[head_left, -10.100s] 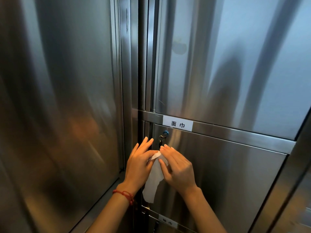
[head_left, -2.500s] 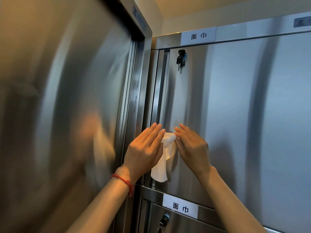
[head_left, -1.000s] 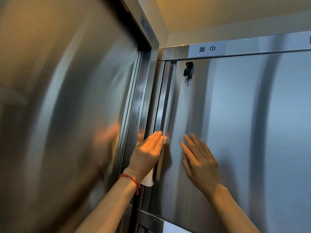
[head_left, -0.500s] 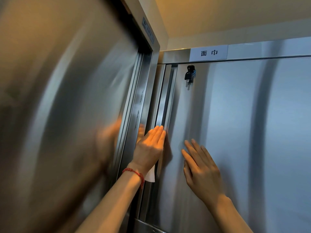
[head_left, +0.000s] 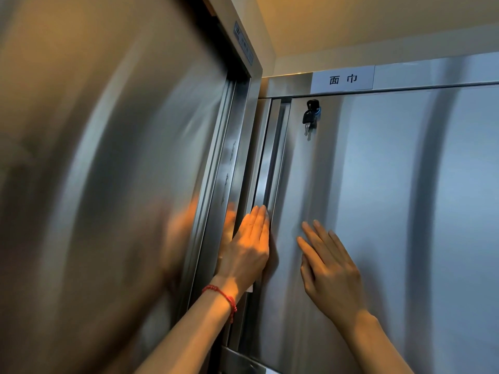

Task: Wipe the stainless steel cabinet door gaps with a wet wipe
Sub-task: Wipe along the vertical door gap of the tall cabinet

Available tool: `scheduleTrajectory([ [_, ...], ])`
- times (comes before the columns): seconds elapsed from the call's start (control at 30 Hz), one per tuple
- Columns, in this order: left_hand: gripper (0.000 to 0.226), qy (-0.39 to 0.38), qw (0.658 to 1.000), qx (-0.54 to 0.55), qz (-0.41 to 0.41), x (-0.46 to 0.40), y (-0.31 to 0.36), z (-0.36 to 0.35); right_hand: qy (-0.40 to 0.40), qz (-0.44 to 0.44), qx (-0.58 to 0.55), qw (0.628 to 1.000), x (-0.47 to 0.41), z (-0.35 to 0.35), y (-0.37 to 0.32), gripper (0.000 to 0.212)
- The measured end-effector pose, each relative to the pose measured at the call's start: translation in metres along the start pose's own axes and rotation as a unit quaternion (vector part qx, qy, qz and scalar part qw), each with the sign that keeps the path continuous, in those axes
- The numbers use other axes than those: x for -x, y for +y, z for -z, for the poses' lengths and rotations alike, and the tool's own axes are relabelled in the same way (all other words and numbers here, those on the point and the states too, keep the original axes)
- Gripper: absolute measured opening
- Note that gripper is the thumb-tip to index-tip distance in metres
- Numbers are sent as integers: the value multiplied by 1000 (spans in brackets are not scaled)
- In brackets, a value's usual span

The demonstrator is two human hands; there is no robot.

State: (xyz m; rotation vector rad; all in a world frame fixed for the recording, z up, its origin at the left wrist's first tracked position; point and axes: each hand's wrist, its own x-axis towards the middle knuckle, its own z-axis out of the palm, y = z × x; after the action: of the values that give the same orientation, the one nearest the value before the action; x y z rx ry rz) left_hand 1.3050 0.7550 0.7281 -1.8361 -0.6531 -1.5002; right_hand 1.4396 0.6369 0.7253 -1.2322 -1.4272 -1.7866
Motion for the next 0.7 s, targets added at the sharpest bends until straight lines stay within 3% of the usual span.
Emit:
scheduleTrajectory([
  [0.13, 46, -21, 997, -49, -60, 8, 3, -6, 3, -2, -3, 1000, 0, -2, 0, 42],
  [0.27, 46, -20, 996, -63, -53, 8, 3, -4, 10, -5, -5, 1000, 2, -3, 0, 39],
  [0.4, 52, -55, 994, -92, -31, 13, 2, -8, 7, -8, -14, 1000, 2, -4, 1, 51],
  [0.57, 48, 7, 999, 32, -25, 16, 4, -4, 9, -6, -20, 1000, 2, -4, 1, 50],
  [0.7, 49, -4, 998, 62, -21, 18, 3, -5, 9, -6, -19, 1000, 2, -4, 1, 44],
])
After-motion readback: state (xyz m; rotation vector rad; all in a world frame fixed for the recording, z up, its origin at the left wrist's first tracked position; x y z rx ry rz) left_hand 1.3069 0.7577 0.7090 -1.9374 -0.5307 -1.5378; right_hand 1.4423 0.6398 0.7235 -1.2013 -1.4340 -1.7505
